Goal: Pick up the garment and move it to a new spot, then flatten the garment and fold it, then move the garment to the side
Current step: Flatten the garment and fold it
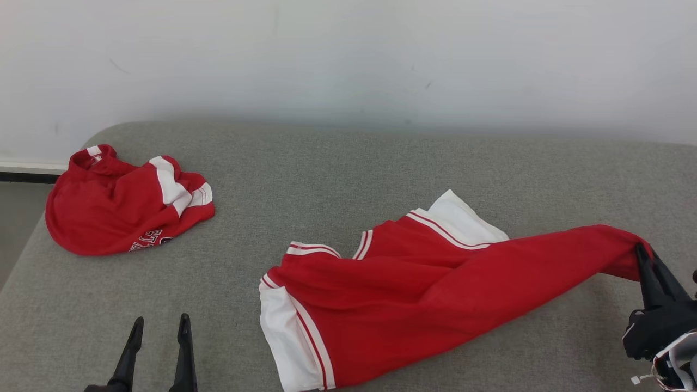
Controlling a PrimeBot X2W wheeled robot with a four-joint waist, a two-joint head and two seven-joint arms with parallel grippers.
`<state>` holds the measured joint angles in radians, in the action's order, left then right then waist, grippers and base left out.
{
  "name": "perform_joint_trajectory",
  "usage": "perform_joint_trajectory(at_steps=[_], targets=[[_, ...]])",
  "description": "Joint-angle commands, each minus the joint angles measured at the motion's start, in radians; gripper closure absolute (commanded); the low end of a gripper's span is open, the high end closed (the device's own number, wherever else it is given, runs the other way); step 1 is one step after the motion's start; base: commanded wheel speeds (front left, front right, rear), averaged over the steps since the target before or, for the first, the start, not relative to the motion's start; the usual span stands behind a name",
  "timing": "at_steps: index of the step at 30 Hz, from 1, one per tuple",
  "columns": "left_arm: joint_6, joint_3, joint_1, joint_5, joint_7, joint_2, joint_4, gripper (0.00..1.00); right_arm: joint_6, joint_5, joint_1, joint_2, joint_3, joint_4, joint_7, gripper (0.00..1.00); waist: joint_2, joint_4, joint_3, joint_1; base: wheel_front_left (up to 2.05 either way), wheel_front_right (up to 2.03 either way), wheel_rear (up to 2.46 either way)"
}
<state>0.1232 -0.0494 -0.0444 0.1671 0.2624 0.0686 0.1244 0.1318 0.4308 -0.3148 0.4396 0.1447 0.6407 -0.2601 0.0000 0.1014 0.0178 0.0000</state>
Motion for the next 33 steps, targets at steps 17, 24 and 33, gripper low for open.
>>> perform_joint_trajectory(at_steps=[17,24,33], targets=[[0.004,-0.003,0.026,-0.007,0.004,-0.017,0.011,0.0,-0.002,-0.074,-0.124,-0.023,0.07,-0.178,0.112,1.0,0.0,0.033,0.015,0.0,0.0,0.0,0.0],[0.004,0.016,0.047,-0.001,0.004,-0.018,0.012,0.0,-0.002,-0.092,-0.362,-0.08,0.206,-0.133,0.155,1.0,0.0,0.078,0.042,0.0,0.0,0.0,0.0],[-0.007,0.061,0.098,0.037,0.004,-0.019,0.034,0.0,-0.002,-0.082,-0.627,-0.205,0.388,0.081,0.136,1.0,0.0,0.163,0.093,0.0,0.0,0.0,0.0]])
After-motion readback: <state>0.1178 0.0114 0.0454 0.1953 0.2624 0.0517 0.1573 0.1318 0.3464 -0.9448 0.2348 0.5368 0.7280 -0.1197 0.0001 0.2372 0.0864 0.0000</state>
